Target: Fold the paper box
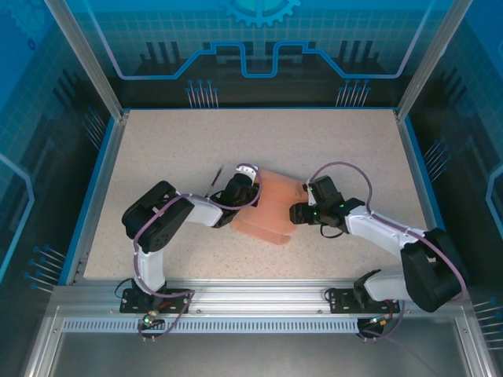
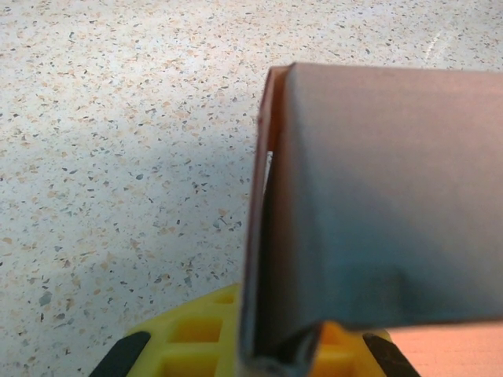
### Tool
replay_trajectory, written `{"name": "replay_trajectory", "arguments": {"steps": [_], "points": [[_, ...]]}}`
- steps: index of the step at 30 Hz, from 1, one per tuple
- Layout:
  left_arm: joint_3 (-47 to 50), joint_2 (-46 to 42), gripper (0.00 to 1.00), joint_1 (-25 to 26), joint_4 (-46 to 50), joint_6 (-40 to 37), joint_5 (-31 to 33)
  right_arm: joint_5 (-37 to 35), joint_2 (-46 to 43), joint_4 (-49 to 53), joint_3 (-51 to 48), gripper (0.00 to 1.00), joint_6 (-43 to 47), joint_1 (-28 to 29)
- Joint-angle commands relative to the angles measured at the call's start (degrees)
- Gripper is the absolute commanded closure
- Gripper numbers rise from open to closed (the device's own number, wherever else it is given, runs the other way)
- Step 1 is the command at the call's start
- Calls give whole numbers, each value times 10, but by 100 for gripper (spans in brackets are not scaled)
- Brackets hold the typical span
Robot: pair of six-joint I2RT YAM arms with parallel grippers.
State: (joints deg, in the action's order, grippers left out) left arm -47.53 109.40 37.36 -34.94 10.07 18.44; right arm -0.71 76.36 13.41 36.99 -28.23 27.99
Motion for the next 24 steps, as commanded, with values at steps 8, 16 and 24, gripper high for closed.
{"name": "replay_trajectory", "arguments": {"steps": [8,16,24], "points": [[-9,-27,100,4,-3,7,2,-24,65,-132,-21,35,-51,9],[-10,-24,100,4,-5,8,-1,-30,63,-175,-24,35,-36,9],[-10,-22,100,4,-4,9,-4,-12,45,-224,-37,40,-22,20]]}}
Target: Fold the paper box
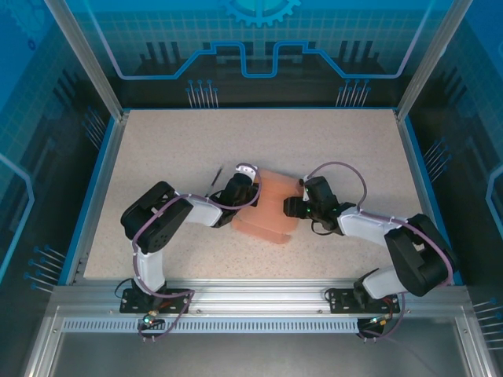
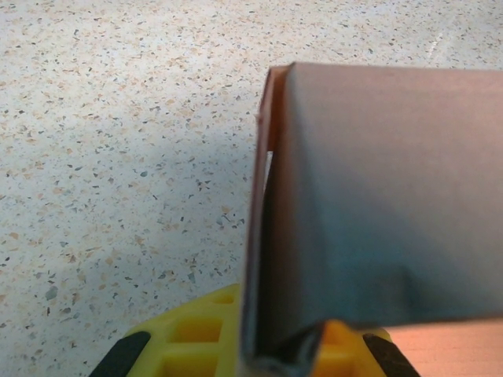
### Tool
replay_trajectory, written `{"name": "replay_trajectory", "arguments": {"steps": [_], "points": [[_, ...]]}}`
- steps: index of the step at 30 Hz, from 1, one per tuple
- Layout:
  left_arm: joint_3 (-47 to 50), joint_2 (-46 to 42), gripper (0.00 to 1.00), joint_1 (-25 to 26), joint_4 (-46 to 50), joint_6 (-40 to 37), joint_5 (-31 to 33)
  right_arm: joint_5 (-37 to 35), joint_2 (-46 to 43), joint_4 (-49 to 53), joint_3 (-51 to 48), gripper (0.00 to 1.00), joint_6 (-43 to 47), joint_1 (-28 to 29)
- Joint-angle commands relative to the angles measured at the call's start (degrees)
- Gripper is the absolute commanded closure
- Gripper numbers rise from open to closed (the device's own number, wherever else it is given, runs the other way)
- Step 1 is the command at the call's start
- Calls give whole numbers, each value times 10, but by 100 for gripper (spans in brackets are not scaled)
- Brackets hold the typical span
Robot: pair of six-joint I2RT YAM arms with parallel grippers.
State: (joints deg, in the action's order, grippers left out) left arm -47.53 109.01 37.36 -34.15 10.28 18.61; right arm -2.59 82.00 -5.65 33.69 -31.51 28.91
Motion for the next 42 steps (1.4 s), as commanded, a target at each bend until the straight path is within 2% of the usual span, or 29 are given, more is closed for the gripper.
{"name": "replay_trajectory", "arguments": {"steps": [1,13,19,29,37,42], "points": [[-11,-18,100,4,-11,7,-7,9,-8,-36,-2,41,12,14],[-12,-14,100,5,-11,7,-9,31,57,-81,22,51,14,37],[-11,-17,100,5,-10,6,-3,25,37,-59,21,52,40,36],[-10,-22,100,5,-6,2,3,8,-53,71,26,39,96,27],[-11,-22,100,5,-6,3,3,8,-168,224,73,38,153,3],[-12,-22,100,5,-4,5,1,-3,-237,297,111,42,183,-31]]}}
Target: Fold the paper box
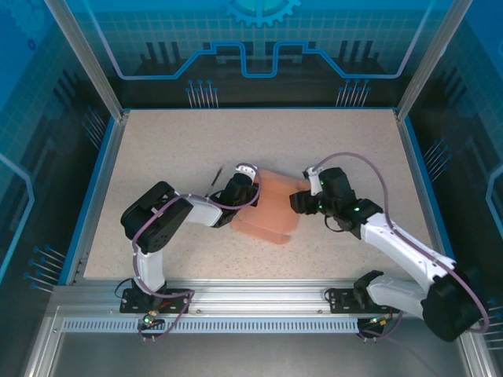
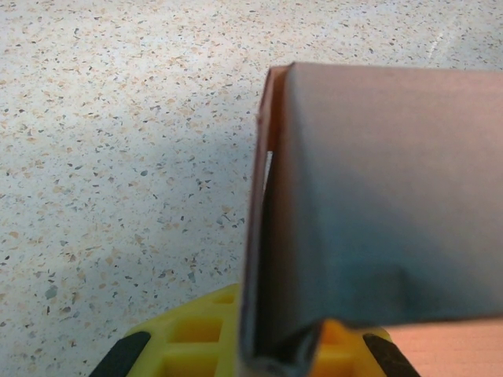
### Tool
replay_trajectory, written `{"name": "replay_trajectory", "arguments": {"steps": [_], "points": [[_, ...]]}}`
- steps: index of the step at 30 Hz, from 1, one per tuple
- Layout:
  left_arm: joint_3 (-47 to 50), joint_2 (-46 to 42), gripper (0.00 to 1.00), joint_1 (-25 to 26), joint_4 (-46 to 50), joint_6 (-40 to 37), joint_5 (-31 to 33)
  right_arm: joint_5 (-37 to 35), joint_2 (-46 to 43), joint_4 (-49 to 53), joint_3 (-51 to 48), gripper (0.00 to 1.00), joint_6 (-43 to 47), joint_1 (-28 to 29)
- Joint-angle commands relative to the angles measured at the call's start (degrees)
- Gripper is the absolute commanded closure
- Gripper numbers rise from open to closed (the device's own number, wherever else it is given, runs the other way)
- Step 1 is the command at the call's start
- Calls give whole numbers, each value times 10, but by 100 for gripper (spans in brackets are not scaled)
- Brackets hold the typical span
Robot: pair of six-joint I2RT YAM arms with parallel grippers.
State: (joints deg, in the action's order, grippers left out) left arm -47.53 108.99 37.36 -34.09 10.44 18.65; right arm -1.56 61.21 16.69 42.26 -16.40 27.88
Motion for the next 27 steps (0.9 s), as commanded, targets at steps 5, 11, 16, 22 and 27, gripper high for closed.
{"name": "replay_trajectory", "arguments": {"steps": [5,11,16,22,27], "points": [[-10,-25,100,5,-6,3,1,-2,-41,95,18,48,28,-121],[-8,-28,100,5,-6,5,-2,41,2,29,-33,56,7,-224],[-9,-29,100,5,-7,5,-5,86,75,-23,-47,61,6,-242],[-10,-27,100,4,-5,7,-6,156,134,-54,-26,60,27,-211],[-10,-29,100,5,-4,7,-7,192,166,-69,-20,61,23,-196]]}}
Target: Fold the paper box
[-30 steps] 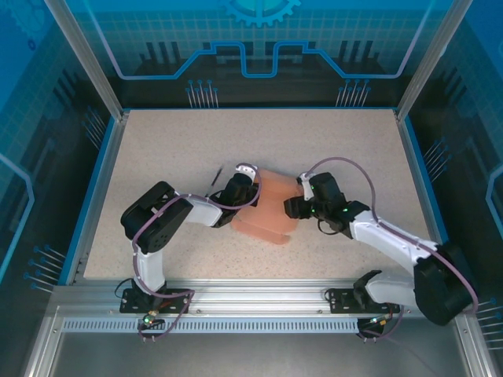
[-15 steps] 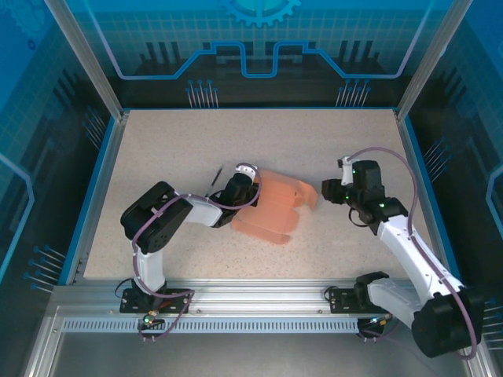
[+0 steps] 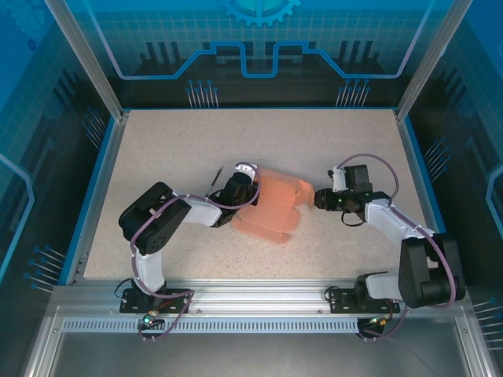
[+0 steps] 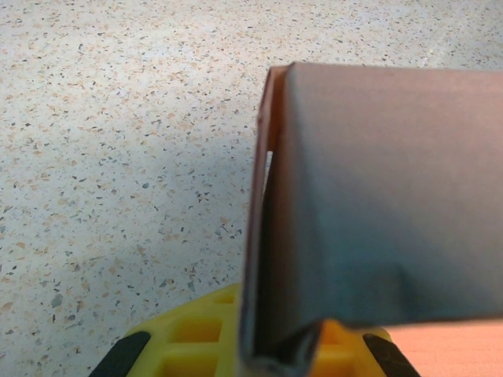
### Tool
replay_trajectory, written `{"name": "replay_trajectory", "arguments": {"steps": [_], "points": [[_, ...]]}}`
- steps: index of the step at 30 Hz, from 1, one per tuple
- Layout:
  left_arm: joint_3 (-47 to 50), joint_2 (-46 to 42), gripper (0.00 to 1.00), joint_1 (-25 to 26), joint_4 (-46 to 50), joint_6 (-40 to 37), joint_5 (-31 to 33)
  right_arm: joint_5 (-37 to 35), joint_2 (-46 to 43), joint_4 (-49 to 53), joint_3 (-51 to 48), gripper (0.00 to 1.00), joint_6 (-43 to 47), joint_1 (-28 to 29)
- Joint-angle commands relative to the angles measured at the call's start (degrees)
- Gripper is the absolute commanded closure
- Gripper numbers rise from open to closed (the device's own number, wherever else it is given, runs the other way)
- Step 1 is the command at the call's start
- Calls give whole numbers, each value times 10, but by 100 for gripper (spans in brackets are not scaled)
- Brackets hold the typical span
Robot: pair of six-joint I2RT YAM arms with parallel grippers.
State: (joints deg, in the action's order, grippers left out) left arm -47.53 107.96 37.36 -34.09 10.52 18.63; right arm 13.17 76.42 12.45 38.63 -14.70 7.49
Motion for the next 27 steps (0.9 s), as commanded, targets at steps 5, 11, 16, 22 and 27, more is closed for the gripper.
{"name": "replay_trajectory", "arguments": {"steps": [5,11,16,22,27], "points": [[-10,-20,100,5,0,7,-10,73,27,-53,16,62,17,27],[-12,-21,100,5,3,6,-13,100,49,-78,22,62,34,45],[-12,-22,100,5,6,7,-16,107,63,-94,30,61,44,56],[-13,-24,100,5,7,9,-21,111,67,-108,40,60,56,65],[-13,-24,100,5,7,10,-24,117,70,-119,42,57,65,71]]}}
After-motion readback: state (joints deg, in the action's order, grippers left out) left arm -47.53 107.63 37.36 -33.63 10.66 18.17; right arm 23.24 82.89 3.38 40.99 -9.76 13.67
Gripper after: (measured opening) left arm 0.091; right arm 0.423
